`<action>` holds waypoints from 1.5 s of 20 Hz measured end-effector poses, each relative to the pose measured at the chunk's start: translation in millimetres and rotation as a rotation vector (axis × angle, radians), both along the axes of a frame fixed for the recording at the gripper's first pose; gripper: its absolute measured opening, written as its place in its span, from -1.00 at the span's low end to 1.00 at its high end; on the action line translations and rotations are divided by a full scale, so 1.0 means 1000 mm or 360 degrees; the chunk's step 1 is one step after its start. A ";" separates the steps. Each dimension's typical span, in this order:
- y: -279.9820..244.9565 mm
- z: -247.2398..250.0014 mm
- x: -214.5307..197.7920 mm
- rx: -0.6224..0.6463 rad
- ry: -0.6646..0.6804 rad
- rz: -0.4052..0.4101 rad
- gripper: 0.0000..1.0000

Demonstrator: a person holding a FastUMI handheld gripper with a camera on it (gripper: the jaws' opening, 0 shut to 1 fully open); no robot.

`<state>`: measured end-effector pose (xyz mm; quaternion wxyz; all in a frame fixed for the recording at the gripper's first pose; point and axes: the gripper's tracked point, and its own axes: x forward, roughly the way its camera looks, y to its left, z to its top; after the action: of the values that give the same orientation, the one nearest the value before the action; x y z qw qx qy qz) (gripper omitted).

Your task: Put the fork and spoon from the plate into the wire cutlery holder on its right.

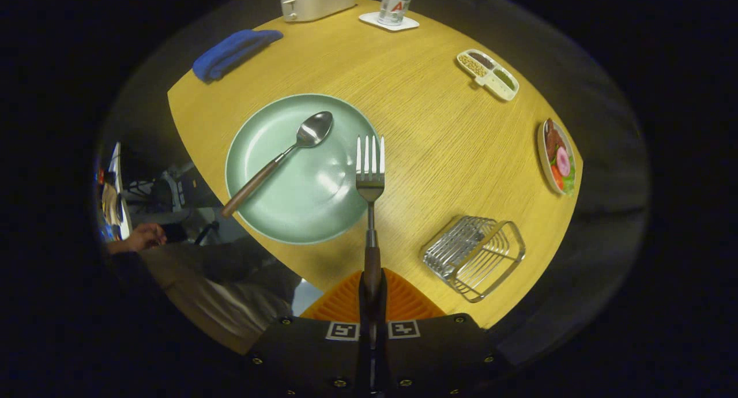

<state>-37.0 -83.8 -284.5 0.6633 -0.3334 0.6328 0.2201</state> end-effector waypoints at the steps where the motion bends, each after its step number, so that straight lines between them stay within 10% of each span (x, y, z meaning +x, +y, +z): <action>1: -0.013 0.006 0.008 -0.0055 -0.0060 0.0077 -0.92; 15: -0.151 0.069 0.004 -0.0437 0.0287 -0.0020 -0.92; 30: -0.151 0.033 0.026 -0.0601 0.0698 0.0015 -0.93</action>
<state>-10.8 -234.6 -251.9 0.4358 -0.3984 0.7893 0.1684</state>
